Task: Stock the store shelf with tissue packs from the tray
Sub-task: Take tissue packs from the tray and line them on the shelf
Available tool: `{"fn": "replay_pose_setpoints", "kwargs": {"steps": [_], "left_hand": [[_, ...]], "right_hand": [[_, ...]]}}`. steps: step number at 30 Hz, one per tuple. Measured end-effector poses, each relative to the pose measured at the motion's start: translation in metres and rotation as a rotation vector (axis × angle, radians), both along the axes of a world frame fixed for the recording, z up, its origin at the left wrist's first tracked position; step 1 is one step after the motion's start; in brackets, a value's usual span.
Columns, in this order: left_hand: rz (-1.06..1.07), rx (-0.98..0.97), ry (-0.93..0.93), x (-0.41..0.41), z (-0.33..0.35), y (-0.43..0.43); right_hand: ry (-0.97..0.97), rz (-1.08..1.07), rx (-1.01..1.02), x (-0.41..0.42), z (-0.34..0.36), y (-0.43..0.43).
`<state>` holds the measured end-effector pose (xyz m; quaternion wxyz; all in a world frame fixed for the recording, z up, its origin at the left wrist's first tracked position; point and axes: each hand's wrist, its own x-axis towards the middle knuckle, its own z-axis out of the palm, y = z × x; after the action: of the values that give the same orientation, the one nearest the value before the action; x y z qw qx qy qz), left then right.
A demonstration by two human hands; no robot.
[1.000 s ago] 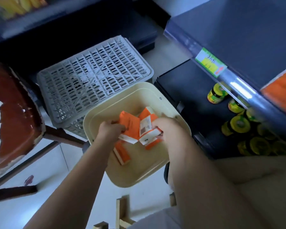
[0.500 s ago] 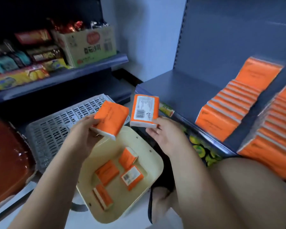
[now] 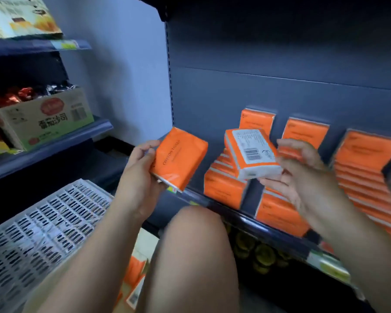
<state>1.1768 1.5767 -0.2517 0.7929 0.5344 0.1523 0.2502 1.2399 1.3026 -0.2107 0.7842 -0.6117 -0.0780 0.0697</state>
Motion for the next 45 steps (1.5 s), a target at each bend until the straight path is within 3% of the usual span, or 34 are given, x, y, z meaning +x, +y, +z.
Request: {"fn": "replay_pose_setpoints", "kwargs": {"steps": [4,9,15,20,23,26,33,45], "left_hand": [[-0.065,0.010,-0.067,0.052,0.011,-0.046],[-0.126,0.012,-0.084,0.115,0.022,-0.123],[-0.157,-0.007,-0.099,0.167,0.026,-0.175],[-0.253,-0.150,-0.045,0.191,0.018,-0.197],[-0.440,-0.325,-0.040,0.200,0.016,-0.200],[-0.471,-0.168,-0.063,0.216,0.010,-0.197],[-0.503,0.066,-0.089,0.236,0.005,-0.205],[-0.456,0.134,-0.123,0.249,-0.002,-0.208]], "right_hand": [[0.076,-0.166,-0.023,0.016,0.011,-0.066],[0.191,-0.290,0.117,0.042,0.015,-0.126],[0.302,-0.324,0.160,0.066,0.006,-0.165],[0.131,-0.272,-0.007,0.082,0.003,-0.179],[0.057,-0.409,-0.132,0.095,0.001,-0.179],[-0.008,-0.582,-0.371,0.113,0.002,-0.181],[-0.179,-0.687,-0.591,0.143,0.019,-0.195],[-0.253,-0.657,-0.595,0.153,-0.002,-0.222]]}}
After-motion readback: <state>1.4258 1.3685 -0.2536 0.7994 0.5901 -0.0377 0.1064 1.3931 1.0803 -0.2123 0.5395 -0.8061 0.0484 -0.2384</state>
